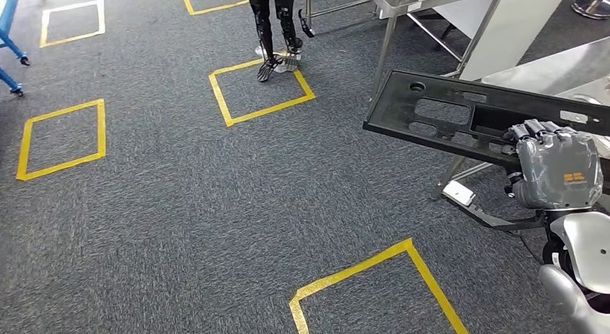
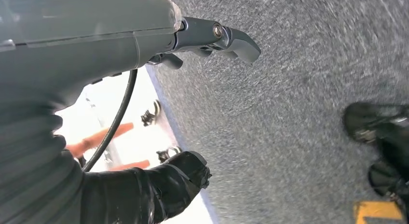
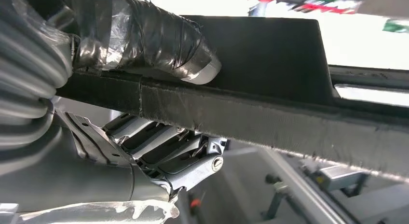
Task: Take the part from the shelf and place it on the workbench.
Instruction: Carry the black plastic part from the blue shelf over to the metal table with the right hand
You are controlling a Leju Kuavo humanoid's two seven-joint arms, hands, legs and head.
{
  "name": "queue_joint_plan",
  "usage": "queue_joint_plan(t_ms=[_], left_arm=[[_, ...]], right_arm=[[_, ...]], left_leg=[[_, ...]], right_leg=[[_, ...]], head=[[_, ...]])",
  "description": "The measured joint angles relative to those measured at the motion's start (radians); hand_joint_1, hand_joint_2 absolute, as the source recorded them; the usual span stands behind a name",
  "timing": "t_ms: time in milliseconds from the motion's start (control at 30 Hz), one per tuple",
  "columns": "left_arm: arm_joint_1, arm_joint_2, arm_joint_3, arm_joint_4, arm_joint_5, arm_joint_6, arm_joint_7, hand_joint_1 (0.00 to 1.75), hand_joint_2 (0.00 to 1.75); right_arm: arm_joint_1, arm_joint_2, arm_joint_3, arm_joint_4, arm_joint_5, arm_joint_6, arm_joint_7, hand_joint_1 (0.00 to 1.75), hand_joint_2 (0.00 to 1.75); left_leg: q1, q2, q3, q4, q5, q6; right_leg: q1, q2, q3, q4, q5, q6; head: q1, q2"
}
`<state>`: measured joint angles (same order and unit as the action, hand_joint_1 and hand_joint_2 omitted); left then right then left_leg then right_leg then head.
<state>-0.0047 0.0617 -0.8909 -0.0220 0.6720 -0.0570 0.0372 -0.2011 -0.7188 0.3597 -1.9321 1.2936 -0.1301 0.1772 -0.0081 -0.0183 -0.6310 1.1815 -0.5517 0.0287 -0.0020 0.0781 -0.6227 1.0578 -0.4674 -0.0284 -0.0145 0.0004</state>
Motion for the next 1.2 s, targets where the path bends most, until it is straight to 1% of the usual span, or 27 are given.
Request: queue_joint_plan(t_ms=[67,100,167,200,267,333,367,400,433,467,533,567,600,633,700,733,767,833,867,900,933,967,1000,1067,1100,1133,1200], left_arm=[[0.001,0.002,-0.003,0.001,0.001,0.000,0.002,0.00,1.75],[0.000,0.003,-0.004,0.002,0.002,0.000,0.002,0.00,1.75],[-0.003,0.004,-0.005,0.003,0.002,0.000,0.003,0.00,1.75],[-0.005,0.004,-0.006,0.003,0.003,0.000,0.003,0.00,1.75],[-0.006,0.002,-0.007,0.003,0.005,0.000,0.003,0.00,1.75],[-0.003,0.002,-0.008,0.003,0.006,0.000,0.004,0.00,1.75],[-0.001,0.002,-0.008,0.003,0.006,-0.001,0.004,0.00,1.75],[-0.001,0.002,-0.009,0.003,0.006,-0.001,0.004,0.00,1.75],[0.000,0.001,-0.010,0.003,0.006,-0.001,0.006,0.00,1.75],[0.000,0.001,-0.012,0.003,0.006,-0.001,0.007,0.00,1.75],[0.000,0.002,-0.015,0.003,0.007,0.000,0.011,0.00,1.75],[0.000,0.003,-0.017,0.003,0.008,0.000,0.013,0.00,1.75],[-0.001,0.004,-0.018,0.003,0.008,0.000,0.016,0.00,1.75],[-0.002,0.005,-0.019,0.003,0.009,0.000,0.019,0.00,1.75],[-0.005,0.003,-0.022,0.003,0.010,0.001,0.025,0.00,1.75],[-0.006,0.002,-0.023,0.003,0.010,0.002,0.028,0.00,1.75],[-0.007,0.001,-0.024,0.003,0.011,0.003,0.031,0.00,1.75],[-0.007,0.000,-0.026,0.003,0.012,0.006,0.038,0.00,1.75],[-0.006,0.000,-0.028,0.003,0.013,0.007,0.041,0.00,1.75],[-0.006,0.000,-0.030,0.003,0.012,0.010,0.045,0.00,1.75],[-0.005,-0.001,-0.032,0.003,0.011,0.014,0.050,0.00,1.75],[-0.005,-0.001,-0.033,0.003,0.009,0.017,0.056,0.00,1.75],[-0.005,-0.001,-0.035,0.003,0.008,0.021,0.061,0.00,1.75],[-0.005,0.000,-0.039,0.003,0.007,0.025,0.070,0.00,1.75],[-0.005,0.000,-0.041,0.004,0.007,0.026,0.073,0.00,1.75],[-0.005,0.000,-0.042,0.004,0.007,0.026,0.075,0.00,1.75],[-0.009,-0.002,-0.047,0.004,0.009,0.024,0.080,0.00,1.75]], right_arm=[[0.007,-0.009,0.000,0.004,0.017,-0.007,0.006,1.75,1.75],[0.011,-0.012,0.001,0.006,0.020,-0.010,0.008,1.75,1.75],[0.021,-0.017,0.002,0.010,0.023,-0.012,0.008,1.75,1.75],[0.026,-0.021,0.002,0.011,0.023,-0.012,0.008,1.75,1.75],[0.029,-0.030,0.002,0.014,0.021,-0.013,0.009,1.75,1.75],[0.030,-0.034,0.002,0.018,0.016,-0.014,0.009,1.75,1.75],[0.035,-0.035,0.002,0.021,0.013,-0.014,0.010,1.75,1.75],[0.043,-0.035,0.001,0.024,0.010,-0.014,0.010,1.75,1.75],[0.051,-0.036,0.000,0.026,0.007,-0.014,0.010,1.75,1.75],[0.057,-0.037,-0.002,0.029,0.006,-0.014,0.011,1.75,1.75],[0.066,-0.039,-0.009,0.032,0.004,-0.015,0.011,1.75,1.75],[0.068,-0.042,-0.013,0.033,0.004,-0.015,0.012,1.75,1.75],[0.072,-0.043,-0.016,0.034,0.004,-0.015,0.012,1.75,1.75],[0.077,-0.045,-0.019,0.035,0.004,-0.016,0.014,1.75,1.75],[0.086,-0.048,-0.024,0.036,0.004,-0.017,0.017,1.75,1.75],[0.088,-0.049,-0.027,0.036,0.004,-0.017,0.018,1.75,1.75],[0.090,-0.049,-0.030,0.036,0.004,-0.018,0.019,1.75,1.75],[0.093,-0.050,-0.037,0.036,0.004,-0.020,0.019,1.75,1.75],[0.094,-0.049,-0.039,0.036,0.001,-0.021,0.018,1.75,1.75],[0.096,-0.048,-0.040,0.037,-0.003,-0.021,0.017,1.75,1.75],[0.099,-0.046,-0.041,0.038,-0.008,-0.021,0.016,1.75,1.75],[0.101,-0.044,-0.042,0.038,-0.013,-0.021,0.013,1.75,1.75],[0.102,-0.042,-0.043,0.038,-0.016,-0.021,0.012,1.75,1.75],[0.103,-0.037,-0.047,0.039,-0.019,-0.022,0.010,1.75,1.75],[0.104,-0.034,-0.049,0.041,-0.020,-0.022,0.009,1.75,1.75],[0.105,-0.031,-0.050,0.042,-0.022,-0.022,0.008,1.75,1.75],[0.109,-0.027,-0.050,0.045,-0.026,-0.023,0.006,1.75,1.75]], left_leg=[[-0.008,-0.040,0.055,-0.119,0.048,0.021],[-0.010,-0.053,0.069,-0.149,0.054,0.028],[-0.012,-0.042,0.080,-0.168,0.059,0.033],[-0.011,-0.029,0.088,-0.185,0.067,0.033],[-0.006,-0.002,0.107,-0.229,0.087,0.033],[-0.002,0.024,0.116,-0.248,0.095,0.033],[-0.001,0.038,0.117,-0.248,0.093,0.032],[0.001,0.050,0.117,-0.245,0.090,0.028],[0.005,0.063,0.116,-0.240,0.086,0.024],[0.009,0.075,0.115,-0.232,0.079,0.018],[0.016,0.097,0.111,-0.207,0.060,0.000],[0.016,0.105,0.110,-0.194,0.050,-0.009],[0.014,0.113,0.111,-0.184,0.042,-0.017],[0.012,0.120,0.113,-0.180,0.038,-0.023],[0.014,0.130,0.118,-0.177,0.030,-0.031],[0.017,0.118,0.116,-0.166,0.018,-0.035],[0.019,0.096,0.104,-0.137,-0.004,-0.037],[0.020,0.044,0.051,-0.021,-0.069,-0.037],[0.020,0.032,0.015,0.051,-0.098,-0.035],[0.018,0.027,-0.014,0.105,-0.111,-0.032],[0.017,0.025,-0.029,0.123,-0.102,-0.026],[0.014,0.022,-0.025,0.102,-0.075,-0.018],[0.011,0.012,-0.004,0.043,-0.034,-0.008],[0.005,-0.038,0.050,-0.093,0.031,0.012],[0.002,-0.058,0.070,-0.137,0.047,0.018],[0.001,-0.070,0.079,-0.156,0.050,0.021],[0.001,-0.051,0.086,-0.169,0.056,0.021]], right_leg=[[-0.003,0.023,-0.002,-0.001,0.003,0.002],[-0.008,0.034,-0.003,-0.002,0.005,0.006],[-0.015,0.057,-0.005,-0.011,0.013,0.018],[-0.015,0.055,-0.005,-0.014,0.014,0.023],[-0.007,0.010,-0.020,0.015,-0.012,0.033],[-0.008,-0.049,-0.065,0.114,-0.071,0.042],[-0.013,-0.061,-0.090,0.168,-0.095,0.048],[-0.020,-0.068,-0.104,0.201,-0.102,0.055],[-0.027,-0.074,-0.101,0.201,-0.092,0.063],[-0.034,-0.082,-0.079,0.164,-0.066,0.073],[-0.041,-0.116,-0.012,0.044,-0.014,0.089],[-0.040,-0.127,0.011,0.004,-0.002,0.087],[-0.037,-0.133,0.019,-0.013,-0.001,0.081],[-0.033,-0.127,0.016,-0.008,-0.005,0.070],[-0.035,-0.105,0.013,-0.006,-0.006,0.051],[-0.036,-0.095,0.012,-0.007,-0.005,0.044],[-0.037,-0.085,0.012,-0.009,-0.004,0.037],[-0.035,-0.067,0.011,-0.010,-0.002,0.030],[-0.032,-0.057,0.011,-0.010,-0.001,0.028],[-0.029,-0.045,0.011,-0.010,-0.001,0.027],[-0.025,-0.032,0.011,-0.010,-0.001,0.026],[-0.021,-0.018,0.012,-0.010,-0.001,0.025],[-0.019,-0.005,0.012,-0.010,-0.001,0.025],[-0.020,0.020,0.012,-0.009,0.001,0.027],[-0.022,0.031,0.010,-0.010,0.002,0.029],[-0.026,0.041,0.008,-0.011,0.005,0.033],[-0.030,0.061,0.005,-0.017,0.011,0.045]], head=[[0.000,0.000],[0.000,0.000],[0.000,0.000],[0.000,0.000],[0.001,0.000],[0.002,0.000],[0.002,0.000],[0.002,0.000],[0.002,0.000],[0.002,0.000],[0.002,0.000],[0.002,0.000],[0.002,0.000],[0.001,0.000],[-0.002,0.000],[-0.001,0.000],[-0.002,0.000],[-0.002,0.000],[-0.002,0.000],[-0.002,0.000],[-0.002,0.000],[-0.002,0.000],[-0.002,0.000],[-0.001,0.000],[-0.002,0.000],[-0.002,0.000],[-0.003,0.000]])
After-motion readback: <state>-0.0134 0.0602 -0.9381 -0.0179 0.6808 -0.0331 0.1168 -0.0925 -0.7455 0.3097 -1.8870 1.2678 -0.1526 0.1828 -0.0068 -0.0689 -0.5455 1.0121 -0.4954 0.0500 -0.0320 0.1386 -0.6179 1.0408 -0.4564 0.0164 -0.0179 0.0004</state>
